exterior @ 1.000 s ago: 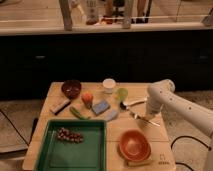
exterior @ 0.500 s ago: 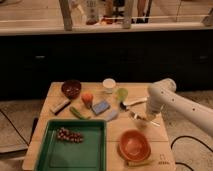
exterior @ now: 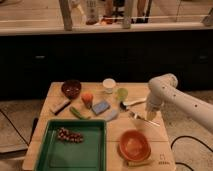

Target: Place fork in tray

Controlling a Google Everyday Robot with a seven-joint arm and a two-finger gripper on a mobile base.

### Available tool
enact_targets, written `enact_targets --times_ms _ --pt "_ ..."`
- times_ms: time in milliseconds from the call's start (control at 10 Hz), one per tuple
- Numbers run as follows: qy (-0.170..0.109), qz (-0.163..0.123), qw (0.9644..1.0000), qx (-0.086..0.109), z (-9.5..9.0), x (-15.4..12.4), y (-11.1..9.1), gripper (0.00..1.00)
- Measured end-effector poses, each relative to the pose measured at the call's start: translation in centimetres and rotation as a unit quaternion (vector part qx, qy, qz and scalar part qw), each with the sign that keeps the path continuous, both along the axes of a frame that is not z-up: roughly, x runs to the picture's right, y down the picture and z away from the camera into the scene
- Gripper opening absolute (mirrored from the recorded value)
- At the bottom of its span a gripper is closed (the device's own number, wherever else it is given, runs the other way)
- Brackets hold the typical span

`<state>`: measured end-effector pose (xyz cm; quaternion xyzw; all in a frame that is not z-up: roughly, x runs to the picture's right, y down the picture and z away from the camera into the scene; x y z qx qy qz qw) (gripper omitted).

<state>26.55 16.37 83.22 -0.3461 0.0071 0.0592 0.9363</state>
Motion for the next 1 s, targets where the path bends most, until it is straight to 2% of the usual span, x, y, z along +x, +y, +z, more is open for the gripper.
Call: enact_targets --times_ms 100,200,300,500,700,1000 --pt "-0.002 -0.003 1.0000 -0.001 1.0 -0.1 0.9 0.78" --pt "-0.003 -0.005 1.0000 -0.003 2.2 -0.4 2.0 0.80" --pt "-0.006 -0.007 1.0000 -0.004 3.3 -0.9 3.2 0.80" --pt "-0.005 -0.008 0.9999 -0.007 4.0 -1.2 4.3 0.79" --pt "0.001 -0.008 0.9999 -0.006 4.4 -1.1 4.8 0.62" --pt "0.001 -0.009 1.0000 -0.002 4.2 -1.2 4.3 0.31"
